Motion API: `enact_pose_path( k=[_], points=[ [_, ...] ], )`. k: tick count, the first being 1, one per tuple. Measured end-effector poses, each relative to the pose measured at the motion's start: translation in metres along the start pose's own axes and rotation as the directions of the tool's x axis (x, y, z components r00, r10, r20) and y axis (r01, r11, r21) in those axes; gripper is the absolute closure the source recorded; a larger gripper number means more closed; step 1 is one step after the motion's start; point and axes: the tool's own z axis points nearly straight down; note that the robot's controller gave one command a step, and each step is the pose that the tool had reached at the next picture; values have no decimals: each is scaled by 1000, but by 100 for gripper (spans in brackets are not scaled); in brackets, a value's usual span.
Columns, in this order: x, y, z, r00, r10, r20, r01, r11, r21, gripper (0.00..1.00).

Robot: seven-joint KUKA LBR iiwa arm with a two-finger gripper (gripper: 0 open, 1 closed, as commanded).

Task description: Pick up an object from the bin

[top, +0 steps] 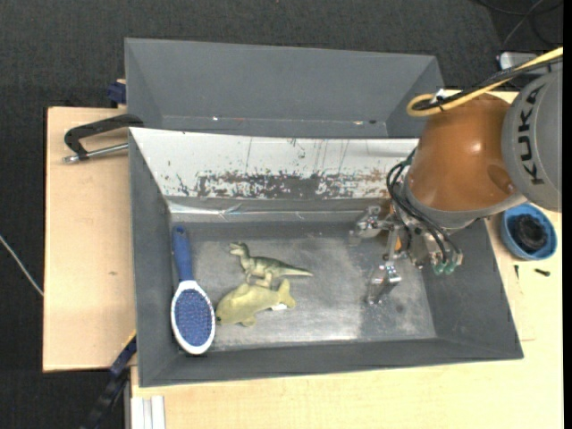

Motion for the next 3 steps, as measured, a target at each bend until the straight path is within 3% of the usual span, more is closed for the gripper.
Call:
enact_pose_path(
  k=[1,2,3],
  points=[
    [-14,42,19,996,86,-2,-86,996,-2,0],
    [-27,95,78,999,35,-5,-35,999,-2,0],
    [-27,92,75,999,40,0,-40,999,0,100]
  ],
)
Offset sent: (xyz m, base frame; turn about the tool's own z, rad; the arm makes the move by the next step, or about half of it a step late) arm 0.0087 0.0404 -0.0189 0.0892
